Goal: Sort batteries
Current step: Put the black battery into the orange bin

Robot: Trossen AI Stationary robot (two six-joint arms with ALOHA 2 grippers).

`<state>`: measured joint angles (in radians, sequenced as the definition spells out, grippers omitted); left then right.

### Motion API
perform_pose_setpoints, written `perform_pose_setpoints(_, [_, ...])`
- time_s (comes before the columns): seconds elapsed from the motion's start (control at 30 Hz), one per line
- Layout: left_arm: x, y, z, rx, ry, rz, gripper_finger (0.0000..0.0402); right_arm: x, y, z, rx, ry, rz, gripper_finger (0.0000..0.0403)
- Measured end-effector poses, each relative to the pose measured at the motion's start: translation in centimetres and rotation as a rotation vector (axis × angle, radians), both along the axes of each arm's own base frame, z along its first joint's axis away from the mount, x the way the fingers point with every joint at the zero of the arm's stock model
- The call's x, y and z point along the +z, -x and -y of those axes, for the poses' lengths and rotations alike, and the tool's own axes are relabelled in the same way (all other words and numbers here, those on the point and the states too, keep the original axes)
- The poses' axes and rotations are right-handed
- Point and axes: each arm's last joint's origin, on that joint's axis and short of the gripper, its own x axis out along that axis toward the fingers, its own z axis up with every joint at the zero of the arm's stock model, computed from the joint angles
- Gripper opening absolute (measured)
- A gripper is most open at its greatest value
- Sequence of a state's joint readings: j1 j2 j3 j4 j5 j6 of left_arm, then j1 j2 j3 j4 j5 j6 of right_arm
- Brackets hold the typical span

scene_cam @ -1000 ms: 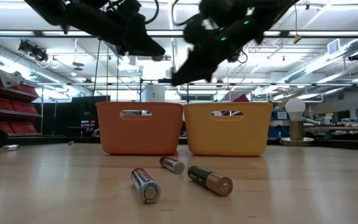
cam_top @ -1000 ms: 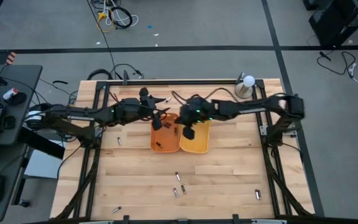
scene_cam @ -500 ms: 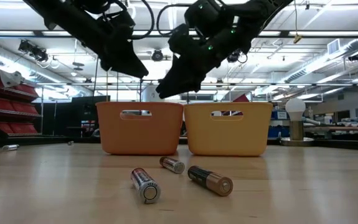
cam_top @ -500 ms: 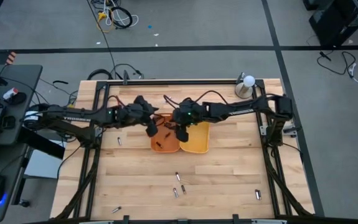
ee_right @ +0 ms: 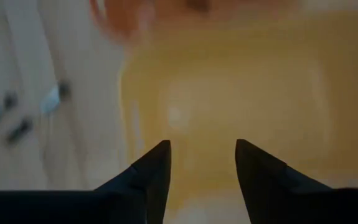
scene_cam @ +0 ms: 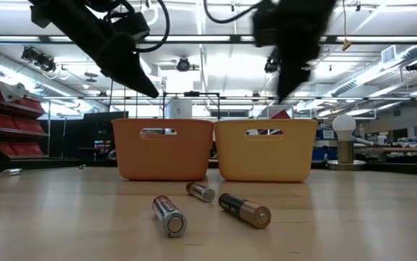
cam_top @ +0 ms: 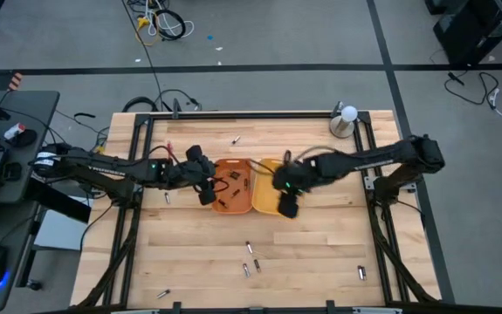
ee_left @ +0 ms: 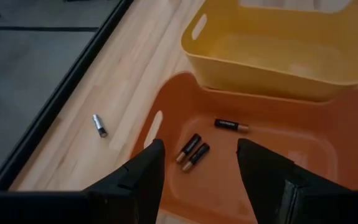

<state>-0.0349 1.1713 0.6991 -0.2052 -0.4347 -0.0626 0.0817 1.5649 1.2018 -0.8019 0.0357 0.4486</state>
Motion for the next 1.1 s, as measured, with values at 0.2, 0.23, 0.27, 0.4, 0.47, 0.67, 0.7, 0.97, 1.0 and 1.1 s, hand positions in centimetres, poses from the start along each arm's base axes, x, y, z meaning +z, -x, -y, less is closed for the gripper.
perform_pose_setpoints(0.2, [0.2, -0.1, 0.6, -0.027, -0.010, 0.019, 0.0198, 0.2, 4.9, -5.0, -0.152, -0.096, -0.299, 0.0160])
perform_pose_setpoints(0.23, [0.3, -0.3, 0.7, -0.032, -0.012, 0.039, 0.0198, 0.3, 5.4, -5.7, -0.183, -0.119, -0.330, 0.0160])
perform_pose_setpoints(0.27, [0.5, -0.4, 0.8, -0.043, -0.020, 0.058, 0.0198, 0.3, 5.8, -6.5, -0.204, -0.150, -0.350, 0.0160])
perform_pose_setpoints(0.4, [1.2, -0.8, 1.1, -0.069, -0.042, 0.131, 0.0198, 0.2, 6.6, -9.5, -0.244, -0.296, -0.418, 0.0159])
perform_pose_setpoints(0.47, [1.4, -0.9, 1.1, -0.074, -0.052, 0.146, 0.0198, -0.2, 7.0, -10.8, -0.269, -0.354, -0.488, 0.0159])
perform_pose_setpoints(0.67, [1.5, -1.0, 1.1, -0.093, -0.088, 0.150, 0.0198, -1.5, 8.6, -14.0, -0.342, -0.329, -0.631, 0.0156])
perform_pose_setpoints(0.7, [1.6, -1.0, 1.1, -0.102, -0.102, 0.149, 0.0198, -1.7, 8.8, -14.4, -0.358, -0.322, -0.646, 0.0155])
perform_pose_setpoints(0.97, [2.4, -1.4, 1.1, -0.155, -0.203, 0.193, 0.0198, -3.1, 11.2, -18.4, -0.304, -0.298, -0.727, 0.0135])
perform_pose_setpoints(1.0, [2.4, -1.4, 1.1, -0.160, -0.212, 0.195, 0.0198, -3.4, 11.5, -18.5, -0.318, -0.288, -0.752, 0.0132])
perform_pose_setpoints(1.1, [2.6, -1.5, 1.0, -0.171, -0.244, 0.199, 0.0198, -4.4, 12.6, -18.9, -0.354, -0.263, -0.794, 0.0125])
